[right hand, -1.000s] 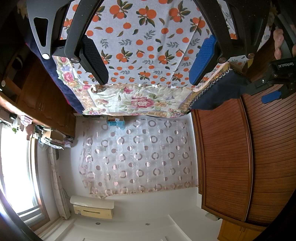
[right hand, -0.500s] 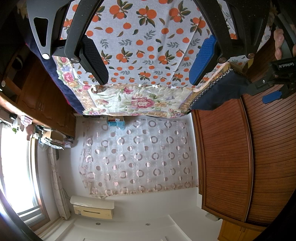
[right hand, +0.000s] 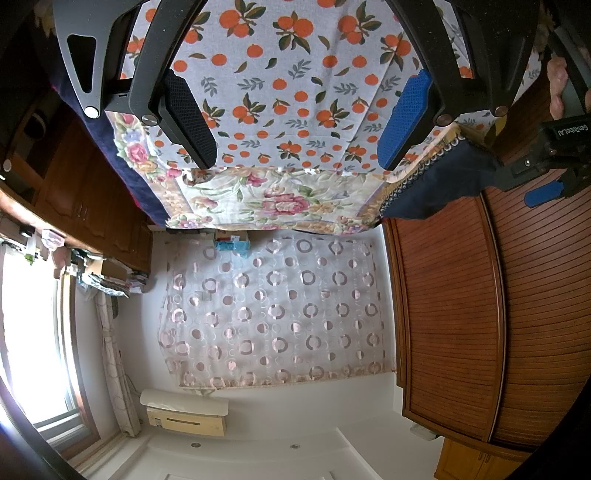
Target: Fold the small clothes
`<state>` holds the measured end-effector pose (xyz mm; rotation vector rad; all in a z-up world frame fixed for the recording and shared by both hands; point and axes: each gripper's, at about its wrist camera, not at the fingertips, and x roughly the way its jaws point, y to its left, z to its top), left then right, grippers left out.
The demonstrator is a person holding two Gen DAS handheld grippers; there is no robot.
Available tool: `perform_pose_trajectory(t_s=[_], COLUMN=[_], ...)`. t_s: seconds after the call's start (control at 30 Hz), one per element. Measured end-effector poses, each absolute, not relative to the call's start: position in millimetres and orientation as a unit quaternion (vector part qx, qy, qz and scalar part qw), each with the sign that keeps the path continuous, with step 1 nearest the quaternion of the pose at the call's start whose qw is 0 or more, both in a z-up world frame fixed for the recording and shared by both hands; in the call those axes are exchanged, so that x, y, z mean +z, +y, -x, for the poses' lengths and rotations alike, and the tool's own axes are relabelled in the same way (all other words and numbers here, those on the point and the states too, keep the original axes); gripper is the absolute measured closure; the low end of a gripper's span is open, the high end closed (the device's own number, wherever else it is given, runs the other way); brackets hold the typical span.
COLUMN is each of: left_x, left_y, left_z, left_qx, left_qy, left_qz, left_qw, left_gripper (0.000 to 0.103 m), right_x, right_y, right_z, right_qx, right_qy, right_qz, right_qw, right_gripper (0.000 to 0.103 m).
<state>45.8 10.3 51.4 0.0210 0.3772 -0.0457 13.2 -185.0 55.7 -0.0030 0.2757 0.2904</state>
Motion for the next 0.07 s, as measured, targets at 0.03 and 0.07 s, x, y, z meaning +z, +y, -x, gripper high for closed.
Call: perform_pose_trajectory(t_s=[0.03, 0.07], left_x=[51.0, 51.3], left_y=[10.6, 10.4], left_z=[-45.8, -45.8], left_qx=[-0.023, -0.022], left_qy=[0.188, 0.188], left_qz=[-0.011, -0.011], left_qw=[0.982, 0.982], left_gripper=[0.001, 0.001], right_x=[56.8, 55.7], right_y=[-185.6, -185.3], right_z=[-13.7, -13.1], right_qx=[0.144, 0.145], right_qy=[0.137, 0.136], right_qz=[0.001, 0.002], right_qw=[0.98, 0.98], right_gripper=[0.013, 0.013])
